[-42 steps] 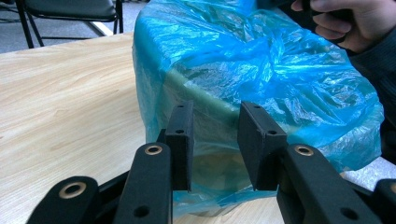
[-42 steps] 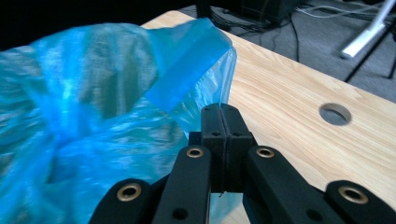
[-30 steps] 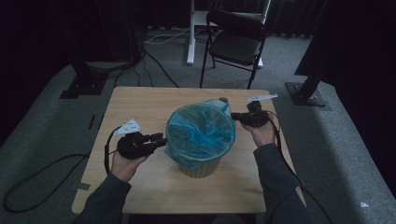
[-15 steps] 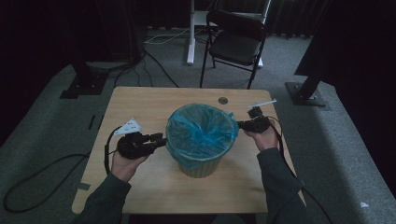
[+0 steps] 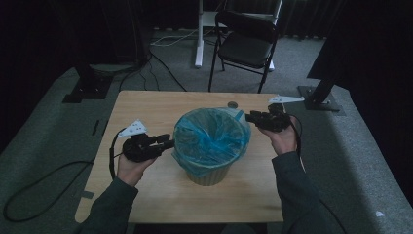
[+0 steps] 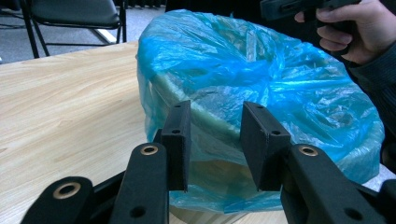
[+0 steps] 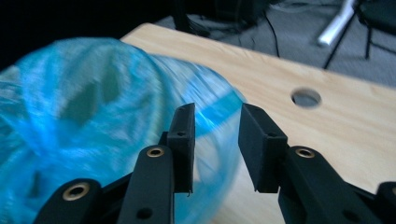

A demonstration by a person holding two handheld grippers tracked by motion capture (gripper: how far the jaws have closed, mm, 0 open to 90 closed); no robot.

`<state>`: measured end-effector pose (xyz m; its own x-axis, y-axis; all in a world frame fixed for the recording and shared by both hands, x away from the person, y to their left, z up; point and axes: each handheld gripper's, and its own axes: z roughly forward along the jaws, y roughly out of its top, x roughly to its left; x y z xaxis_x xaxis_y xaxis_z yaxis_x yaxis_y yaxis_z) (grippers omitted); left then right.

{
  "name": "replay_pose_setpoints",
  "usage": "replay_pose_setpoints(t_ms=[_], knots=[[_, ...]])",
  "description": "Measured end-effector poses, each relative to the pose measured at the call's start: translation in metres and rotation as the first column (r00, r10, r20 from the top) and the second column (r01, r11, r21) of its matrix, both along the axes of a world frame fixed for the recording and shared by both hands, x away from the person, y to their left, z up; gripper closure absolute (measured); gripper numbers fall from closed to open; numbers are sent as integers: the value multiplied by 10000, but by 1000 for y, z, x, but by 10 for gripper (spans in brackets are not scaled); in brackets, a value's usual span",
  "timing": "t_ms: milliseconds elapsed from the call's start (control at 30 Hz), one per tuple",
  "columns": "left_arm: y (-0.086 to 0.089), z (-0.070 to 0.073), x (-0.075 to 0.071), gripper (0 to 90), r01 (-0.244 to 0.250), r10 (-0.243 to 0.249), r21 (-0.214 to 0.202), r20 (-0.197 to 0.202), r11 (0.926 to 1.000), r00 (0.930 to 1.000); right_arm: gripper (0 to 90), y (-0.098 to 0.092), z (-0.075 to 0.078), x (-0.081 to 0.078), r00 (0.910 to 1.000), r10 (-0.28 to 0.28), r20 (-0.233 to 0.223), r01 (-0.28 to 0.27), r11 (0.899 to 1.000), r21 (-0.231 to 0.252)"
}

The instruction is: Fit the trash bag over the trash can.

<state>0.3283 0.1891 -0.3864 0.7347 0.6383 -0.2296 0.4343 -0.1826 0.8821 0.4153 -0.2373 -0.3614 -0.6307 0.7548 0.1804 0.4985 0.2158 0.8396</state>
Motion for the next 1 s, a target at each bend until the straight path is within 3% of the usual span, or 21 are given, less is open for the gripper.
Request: replay_pose_setpoints(t_ms=[300,500,633,1000], knots=[[-2,0,-2,756,112,-112,-20,16,9999,9999,675,26,-3,1,9952,962,-171,-967,9949,-300],[-3,-4,-3,894,163,-162,147,-37,9998,9999,781,25,-7,-1,9896,1380,-395,-1387,9902,-147],[-4,-4,-3,897,139,-138,296,-33,9995,9999,867,21,-3,-6,9909,1329,-229,-1331,9911,-91],[-5,-5,2,898,-37,38,400,-18,9992,10000,898,10,-5,-20,9914,1276,-291,-1272,9917,167]])
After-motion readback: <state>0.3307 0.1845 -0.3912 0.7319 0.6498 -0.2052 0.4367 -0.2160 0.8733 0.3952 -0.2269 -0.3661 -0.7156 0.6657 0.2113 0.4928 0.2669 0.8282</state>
